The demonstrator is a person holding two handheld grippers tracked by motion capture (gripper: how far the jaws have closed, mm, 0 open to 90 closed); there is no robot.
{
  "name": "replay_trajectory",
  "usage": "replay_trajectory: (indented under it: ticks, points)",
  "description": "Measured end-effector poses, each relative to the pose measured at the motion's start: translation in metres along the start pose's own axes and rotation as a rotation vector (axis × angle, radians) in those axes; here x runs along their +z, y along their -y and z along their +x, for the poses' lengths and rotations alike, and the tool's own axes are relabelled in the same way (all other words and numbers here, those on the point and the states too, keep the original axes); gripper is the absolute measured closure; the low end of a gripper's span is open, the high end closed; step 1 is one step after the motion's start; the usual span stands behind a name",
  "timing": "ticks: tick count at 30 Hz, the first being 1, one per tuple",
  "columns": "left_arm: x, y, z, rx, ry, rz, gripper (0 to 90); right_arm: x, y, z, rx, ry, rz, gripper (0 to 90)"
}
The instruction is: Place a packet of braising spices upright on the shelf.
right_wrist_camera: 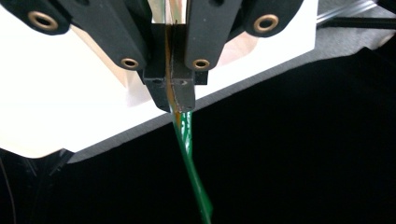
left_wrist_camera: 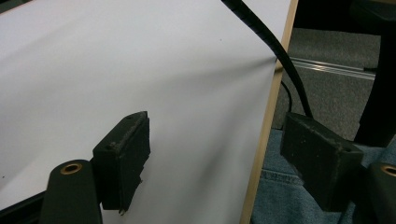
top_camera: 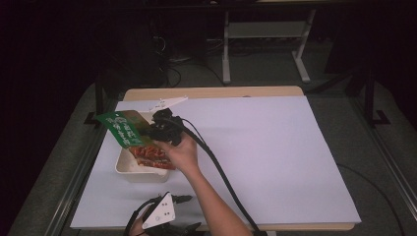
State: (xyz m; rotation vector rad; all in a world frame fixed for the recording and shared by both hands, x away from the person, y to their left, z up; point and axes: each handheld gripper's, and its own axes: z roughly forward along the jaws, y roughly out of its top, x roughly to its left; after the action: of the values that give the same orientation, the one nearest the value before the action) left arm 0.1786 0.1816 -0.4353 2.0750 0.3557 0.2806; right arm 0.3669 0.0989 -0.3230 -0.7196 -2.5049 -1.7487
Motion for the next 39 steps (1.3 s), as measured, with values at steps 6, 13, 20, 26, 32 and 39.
replay_trajectory:
  ticks: [6,13,20,26,32,39]
  points:
    - [0.000,0.000,-0.001,-0.004,0.004,0.003,23.9,-0.001,0.000,-0.004,-0.017,0.038,0.037,88.7]
    - [0.001,0.000,-0.001,-0.005,0.004,0.003,23.9,-0.003,0.000,-0.010,-0.041,0.061,0.107,87.7]
    - [0.002,0.000,-0.001,0.003,0.007,0.011,23.9,-0.001,-0.001,-0.013,-0.089,0.081,0.196,85.6]
    - [0.001,0.000,0.000,0.010,0.004,0.009,23.9,0.009,0.000,-0.015,-0.109,0.056,0.272,84.1]
    - [0.002,0.000,0.000,0.010,0.008,0.010,23.9,0.015,0.001,-0.020,-0.084,0.045,0.316,84.3]
    - [0.003,0.000,-0.001,0.009,0.009,0.006,23.9,0.019,0.006,-0.024,-0.082,0.042,0.343,88.4]
